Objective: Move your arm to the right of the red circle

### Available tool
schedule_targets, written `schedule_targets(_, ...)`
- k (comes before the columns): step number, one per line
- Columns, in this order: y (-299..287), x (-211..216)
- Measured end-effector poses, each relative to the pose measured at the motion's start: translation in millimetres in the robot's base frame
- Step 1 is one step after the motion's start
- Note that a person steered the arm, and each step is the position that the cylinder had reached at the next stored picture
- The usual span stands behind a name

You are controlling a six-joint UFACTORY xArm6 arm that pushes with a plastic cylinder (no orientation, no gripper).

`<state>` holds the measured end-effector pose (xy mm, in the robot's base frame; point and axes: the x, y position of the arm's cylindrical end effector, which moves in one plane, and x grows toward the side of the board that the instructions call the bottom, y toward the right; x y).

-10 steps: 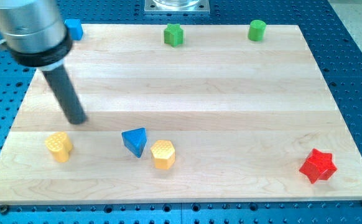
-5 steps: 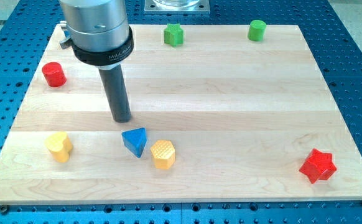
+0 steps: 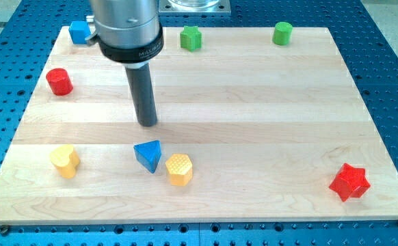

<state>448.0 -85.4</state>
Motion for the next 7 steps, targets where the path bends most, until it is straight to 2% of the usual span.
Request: schedule_targets(7, -24.6, -16.5)
